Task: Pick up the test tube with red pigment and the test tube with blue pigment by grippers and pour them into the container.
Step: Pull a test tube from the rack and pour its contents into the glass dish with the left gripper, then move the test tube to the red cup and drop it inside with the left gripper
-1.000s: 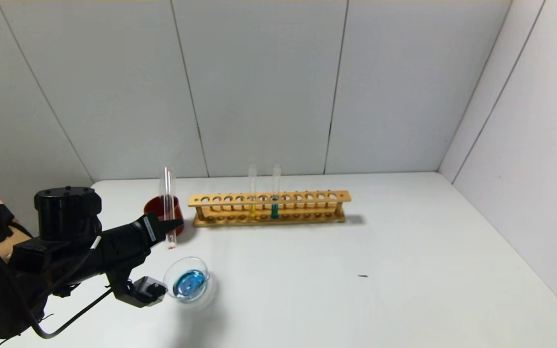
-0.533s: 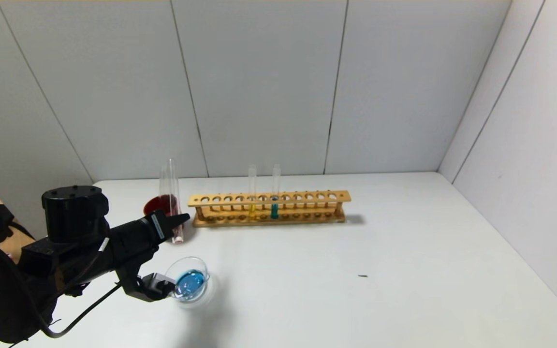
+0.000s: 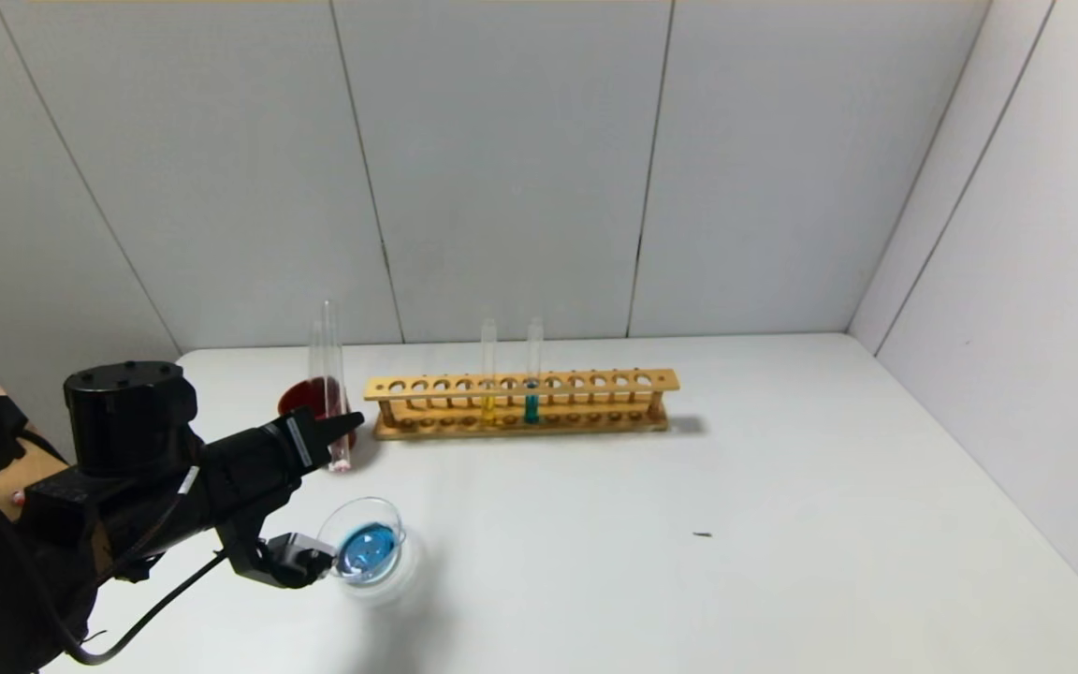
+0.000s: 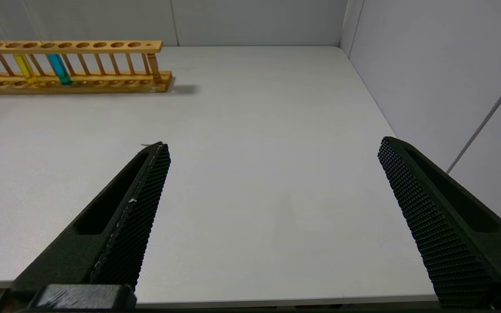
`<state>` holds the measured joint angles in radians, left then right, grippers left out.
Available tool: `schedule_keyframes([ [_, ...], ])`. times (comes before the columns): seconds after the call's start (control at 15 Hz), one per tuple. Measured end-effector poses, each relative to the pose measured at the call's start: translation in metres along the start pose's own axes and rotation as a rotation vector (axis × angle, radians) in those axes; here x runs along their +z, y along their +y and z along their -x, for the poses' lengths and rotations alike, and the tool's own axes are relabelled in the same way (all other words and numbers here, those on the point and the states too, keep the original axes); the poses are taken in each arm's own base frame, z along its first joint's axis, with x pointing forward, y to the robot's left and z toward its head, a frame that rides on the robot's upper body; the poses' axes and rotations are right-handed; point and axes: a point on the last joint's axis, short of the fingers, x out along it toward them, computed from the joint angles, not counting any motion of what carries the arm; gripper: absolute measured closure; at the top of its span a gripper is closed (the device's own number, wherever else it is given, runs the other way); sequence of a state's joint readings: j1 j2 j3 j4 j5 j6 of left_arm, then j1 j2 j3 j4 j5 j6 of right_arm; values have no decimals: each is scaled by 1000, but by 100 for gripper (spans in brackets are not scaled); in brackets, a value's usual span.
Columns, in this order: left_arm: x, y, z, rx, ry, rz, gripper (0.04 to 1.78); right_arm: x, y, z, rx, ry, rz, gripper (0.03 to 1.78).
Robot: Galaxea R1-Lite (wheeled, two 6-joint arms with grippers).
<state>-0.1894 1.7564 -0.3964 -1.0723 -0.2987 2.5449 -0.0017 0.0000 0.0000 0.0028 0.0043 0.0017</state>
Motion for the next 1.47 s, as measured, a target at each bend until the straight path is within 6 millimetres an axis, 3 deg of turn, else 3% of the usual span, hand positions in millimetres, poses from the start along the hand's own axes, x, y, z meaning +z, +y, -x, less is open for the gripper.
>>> schedule_keyframes([
  [0.4, -1, 0, 1, 2, 9, 13, 151, 0, 0, 0, 0, 0, 0, 6],
  [0.6, -9, 6, 1, 14, 48, 123, 151, 0, 0, 0, 0, 0, 0, 6],
  [0.87, -44, 44, 10, 131, 285, 433, 151, 0, 0, 0, 0, 0, 0, 6],
  [1.07, -65, 75, 34, 205, 540, 748, 151, 0, 0, 0, 0, 0, 0, 6],
  [1.27, -63, 76, 51, 227, 717, 1081, 151, 0, 0, 0, 0, 0, 0, 6],
  [1.47, -52, 66, 52, 250, 768, 1403, 151, 0, 0, 0, 0, 0, 0, 6],
])
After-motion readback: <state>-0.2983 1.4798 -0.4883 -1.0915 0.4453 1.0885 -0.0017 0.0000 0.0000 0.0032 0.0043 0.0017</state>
